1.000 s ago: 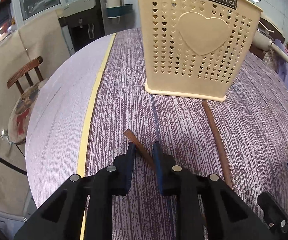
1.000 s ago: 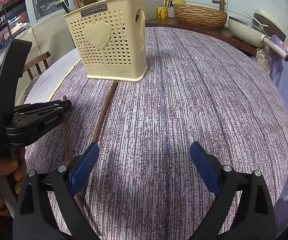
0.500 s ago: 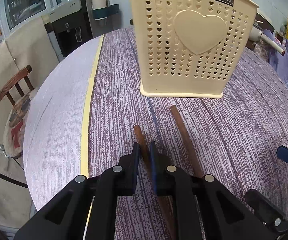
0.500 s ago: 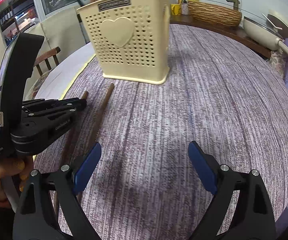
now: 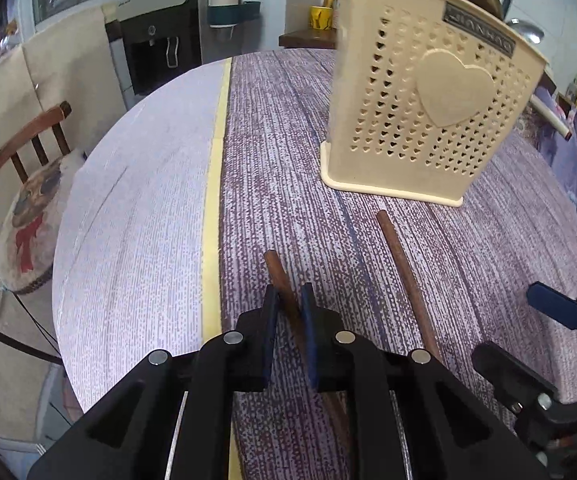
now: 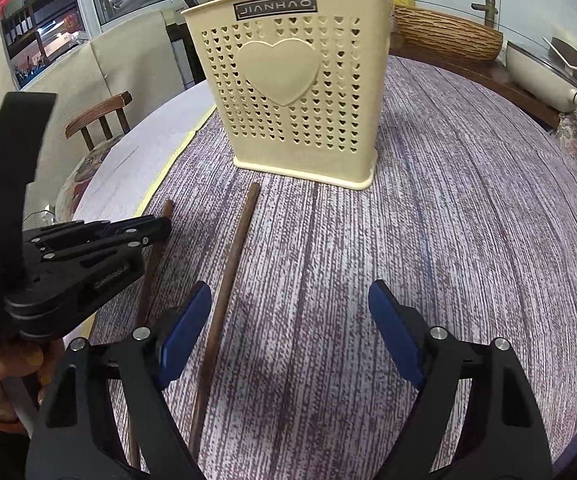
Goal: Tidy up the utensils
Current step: 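Grasp a wooden chopstick with the right tool while the left tool grasps another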
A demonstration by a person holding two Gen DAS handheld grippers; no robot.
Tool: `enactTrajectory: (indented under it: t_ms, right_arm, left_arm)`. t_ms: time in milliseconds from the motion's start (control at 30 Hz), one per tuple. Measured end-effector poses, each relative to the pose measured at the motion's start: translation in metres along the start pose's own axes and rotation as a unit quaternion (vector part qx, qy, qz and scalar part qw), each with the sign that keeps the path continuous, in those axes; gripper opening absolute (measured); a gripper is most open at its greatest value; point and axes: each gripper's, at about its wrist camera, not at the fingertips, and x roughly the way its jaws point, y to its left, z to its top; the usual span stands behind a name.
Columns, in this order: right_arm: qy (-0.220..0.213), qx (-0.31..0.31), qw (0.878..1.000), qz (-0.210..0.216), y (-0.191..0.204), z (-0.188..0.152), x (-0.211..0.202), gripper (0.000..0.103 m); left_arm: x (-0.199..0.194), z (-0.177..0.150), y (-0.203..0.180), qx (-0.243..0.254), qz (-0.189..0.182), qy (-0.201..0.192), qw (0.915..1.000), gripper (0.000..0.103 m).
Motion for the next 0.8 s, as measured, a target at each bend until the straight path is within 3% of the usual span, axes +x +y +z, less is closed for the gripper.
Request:
enactTrajectory:
  t_ms: [67, 200, 367, 533, 667, 800]
  right_arm:
    - [0.002, -0.002, 1.0, -0.003, 0.002, 0.004, 0.004, 0.074]
    - [0.007, -0.001, 1.0, 0.002, 0.008, 0.012, 0.014, 0.064]
    - [0.014, -0.018, 1.0, 0.004, 0.028, 0.021, 0.028, 0.06]
    - [0.025, -0.032, 0.999, -0.013, 0.044, 0.029, 0.048, 0.045]
    - [0.022, -0.042, 0.998, -0.034, 0.05, 0.031, 0.057, 0.039]
    - [0.027, -0.047, 0.998, -0.032, 0.046, 0.033, 0.056, 0.018]
  left_arm:
    - [-0.006, -0.002, 0.008, -0.019, -0.008, -0.004, 0.9998, 0.014]
    - [-0.022, -0.008, 0.025, -0.065, -0.01, -0.024, 0.9976, 0.027]
    - [-0.038, -0.016, 0.041, -0.103, 0.007, -0.046, 0.9936, 0.028]
    - [-0.038, -0.018, 0.047, -0.113, 0.011, -0.045, 0.9925, 0.028]
    - [-0.034, -0.022, 0.046, -0.111, 0.009, -0.038, 0.9931, 0.029]
    - [-0.029, -0.024, 0.038, -0.102, 0.002, -0.029, 0.9944, 0.029]
